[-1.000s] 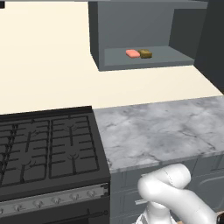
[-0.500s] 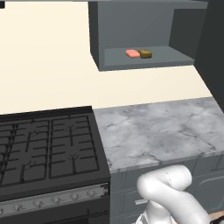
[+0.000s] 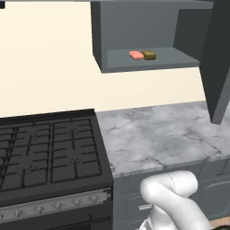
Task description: Pick up the sponge and bar soap from the sink, and place them back in the cabinet, and close the cabinet door.
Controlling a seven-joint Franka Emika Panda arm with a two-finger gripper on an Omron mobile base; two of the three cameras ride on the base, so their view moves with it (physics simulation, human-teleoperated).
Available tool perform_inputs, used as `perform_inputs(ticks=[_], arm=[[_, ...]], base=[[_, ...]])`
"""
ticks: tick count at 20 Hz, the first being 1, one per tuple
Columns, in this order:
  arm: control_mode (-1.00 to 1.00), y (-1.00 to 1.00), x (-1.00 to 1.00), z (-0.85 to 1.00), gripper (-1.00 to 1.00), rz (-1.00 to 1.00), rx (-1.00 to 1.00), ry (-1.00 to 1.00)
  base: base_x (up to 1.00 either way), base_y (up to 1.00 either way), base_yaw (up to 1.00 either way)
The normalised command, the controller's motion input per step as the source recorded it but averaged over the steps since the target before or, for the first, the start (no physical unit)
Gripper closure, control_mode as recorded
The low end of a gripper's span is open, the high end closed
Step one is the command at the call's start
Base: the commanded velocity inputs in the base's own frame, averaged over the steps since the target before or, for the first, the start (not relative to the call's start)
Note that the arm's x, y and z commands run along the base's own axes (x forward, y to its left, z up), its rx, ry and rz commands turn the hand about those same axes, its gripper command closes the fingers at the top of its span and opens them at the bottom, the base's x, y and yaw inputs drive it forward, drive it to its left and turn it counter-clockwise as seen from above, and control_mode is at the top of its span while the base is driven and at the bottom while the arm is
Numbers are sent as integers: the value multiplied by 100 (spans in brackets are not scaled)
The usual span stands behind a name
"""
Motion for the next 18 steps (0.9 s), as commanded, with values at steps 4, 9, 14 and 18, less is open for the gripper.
perform_inputs(ticks=[4, 9, 14, 18], arm=[[-100, 26, 34, 0, -100, -10, 0, 0], [-100, 22, 44, 0, -100, -12, 0, -1], [-100, 21, 38, 0, -100, -13, 0, -2], [-100, 16, 37, 0, -100, -15, 0, -4]], base=[[0, 0, 0], [0, 0, 0], [0, 0, 0], [0, 0, 0]])
